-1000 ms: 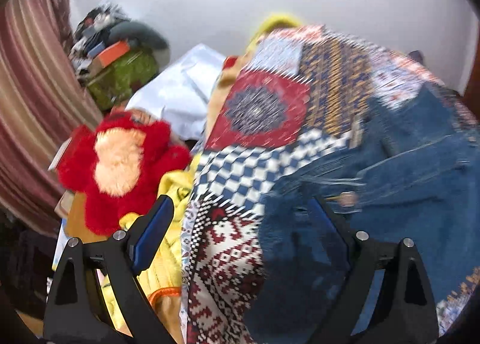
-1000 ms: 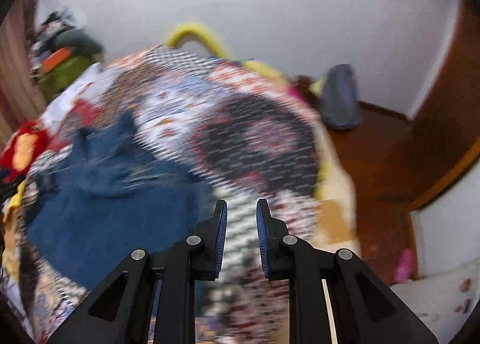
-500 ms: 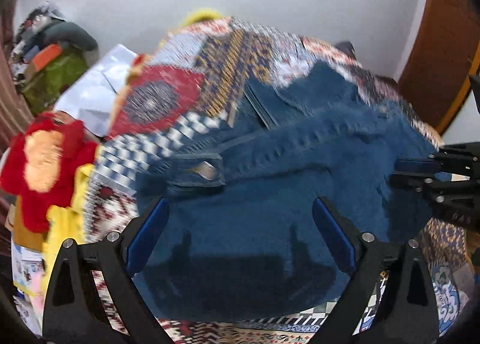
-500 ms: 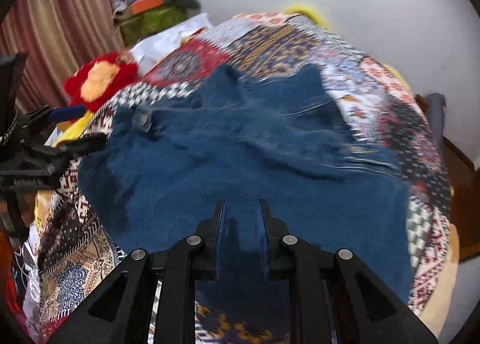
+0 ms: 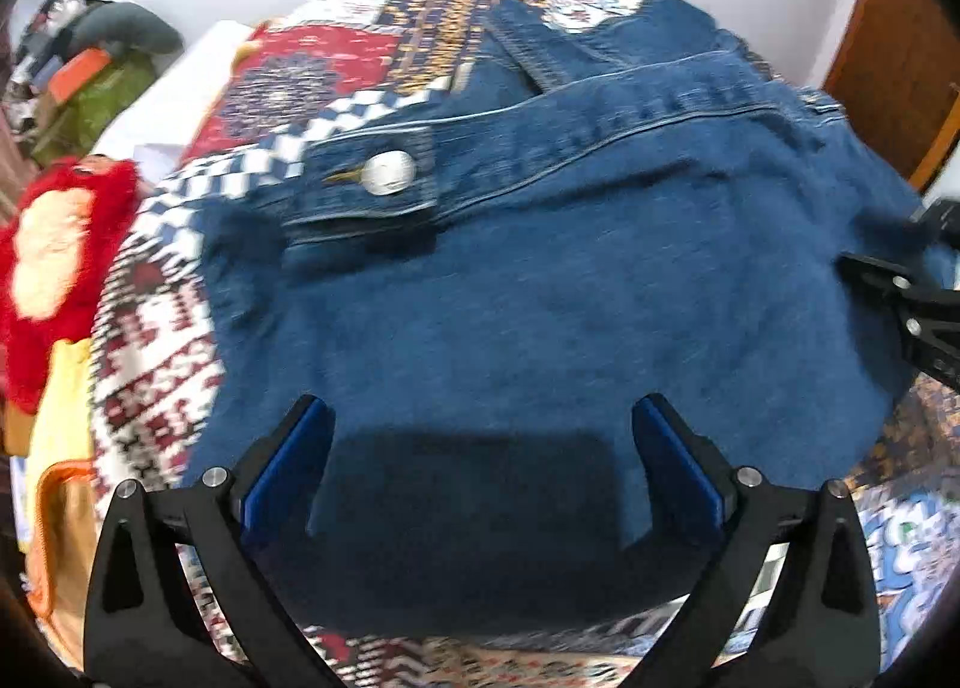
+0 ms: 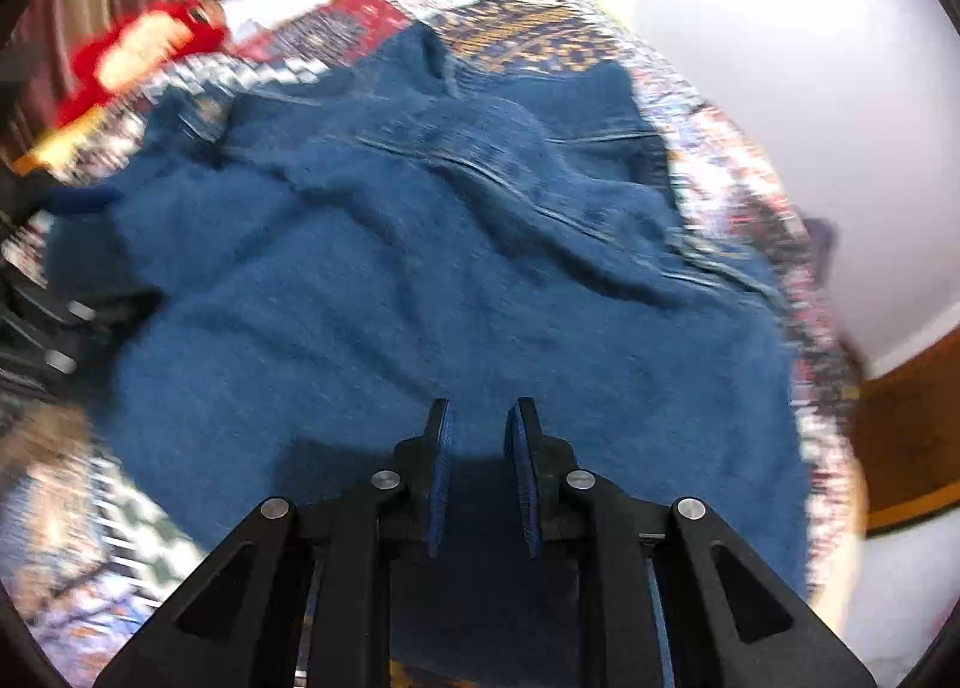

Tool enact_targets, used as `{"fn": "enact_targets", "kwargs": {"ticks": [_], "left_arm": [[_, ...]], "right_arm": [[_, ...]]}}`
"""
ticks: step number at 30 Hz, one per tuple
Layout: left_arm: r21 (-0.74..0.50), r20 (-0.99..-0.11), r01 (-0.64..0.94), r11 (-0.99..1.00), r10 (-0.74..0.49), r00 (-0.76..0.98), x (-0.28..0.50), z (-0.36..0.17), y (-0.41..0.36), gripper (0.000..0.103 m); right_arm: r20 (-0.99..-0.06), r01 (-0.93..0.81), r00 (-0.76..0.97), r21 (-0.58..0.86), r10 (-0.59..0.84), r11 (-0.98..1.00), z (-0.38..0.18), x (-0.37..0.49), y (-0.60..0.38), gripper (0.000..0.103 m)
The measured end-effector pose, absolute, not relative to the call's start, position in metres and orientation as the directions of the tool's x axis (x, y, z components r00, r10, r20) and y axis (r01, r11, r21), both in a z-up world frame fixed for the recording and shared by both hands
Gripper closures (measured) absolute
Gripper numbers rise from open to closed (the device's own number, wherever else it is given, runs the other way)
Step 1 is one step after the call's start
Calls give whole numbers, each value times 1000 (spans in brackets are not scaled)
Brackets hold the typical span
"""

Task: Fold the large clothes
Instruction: 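Open both grippers and lift them off the folded jacket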

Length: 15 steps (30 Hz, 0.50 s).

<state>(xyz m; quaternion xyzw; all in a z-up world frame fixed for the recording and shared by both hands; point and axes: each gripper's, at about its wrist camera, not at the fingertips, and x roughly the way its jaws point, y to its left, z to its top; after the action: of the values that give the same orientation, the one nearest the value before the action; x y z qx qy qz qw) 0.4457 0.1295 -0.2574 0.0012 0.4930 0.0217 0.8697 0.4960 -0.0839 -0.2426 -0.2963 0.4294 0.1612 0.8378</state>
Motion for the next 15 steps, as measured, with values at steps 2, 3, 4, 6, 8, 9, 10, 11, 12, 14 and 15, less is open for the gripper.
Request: {"fn": "enact_targets", "kwargs": {"ticks": [2, 3, 4, 6, 8, 9, 10, 11, 12, 14, 15], "left_arm": [[42, -859, -59, 997, 66, 508, 438, -259, 136, 0], [20, -863, -71, 997, 53, 502, 434, -261, 142, 0], [-9, -866, -81, 997, 32, 498, 429, -261, 148, 0], [-16, -867, -106, 994, 39, 497, 420, -261, 156, 0], [62, -859, -131, 989, 120, 498, 412, -259, 159, 0], [84, -855, -135, 987, 141, 499, 408, -258, 161, 0], [71, -856, -135, 988, 130, 500, 403, -257, 164, 0], [56, -859, -139, 989, 118, 498, 400, -256, 170, 0], [53, -860, -155, 987, 124, 496, 397, -255, 175, 0], [67, -853, -183, 981, 152, 499, 390, -252, 181, 0], [73, -849, -200, 977, 166, 501, 384, -249, 185, 0]], "right_arm": [[-762, -463, 646, -442, -49, 768, -242, 494, -95, 6], [-778, -471, 628, -411, -30, 780, -243, 496, -104, 6], [-806, -481, 592, -355, -2, 802, -242, 500, -115, 6], [-839, -459, 543, -260, 37, 850, -239, 506, -139, 6], [-850, -435, 524, -224, 44, 872, -237, 510, -161, 6], [-855, -429, 515, -192, 65, 883, -234, 511, -171, 6], [-860, -421, 503, -159, 84, 893, -232, 510, -180, 6], [-865, -398, 496, -145, 79, 906, -230, 511, -192, 6], [-865, -387, 497, -144, 74, 911, -228, 512, -202, 6], [-861, -357, 505, -146, 59, 923, -226, 510, -220, 6], [-863, -341, 502, -134, 60, 931, -225, 510, -228, 6]]}}
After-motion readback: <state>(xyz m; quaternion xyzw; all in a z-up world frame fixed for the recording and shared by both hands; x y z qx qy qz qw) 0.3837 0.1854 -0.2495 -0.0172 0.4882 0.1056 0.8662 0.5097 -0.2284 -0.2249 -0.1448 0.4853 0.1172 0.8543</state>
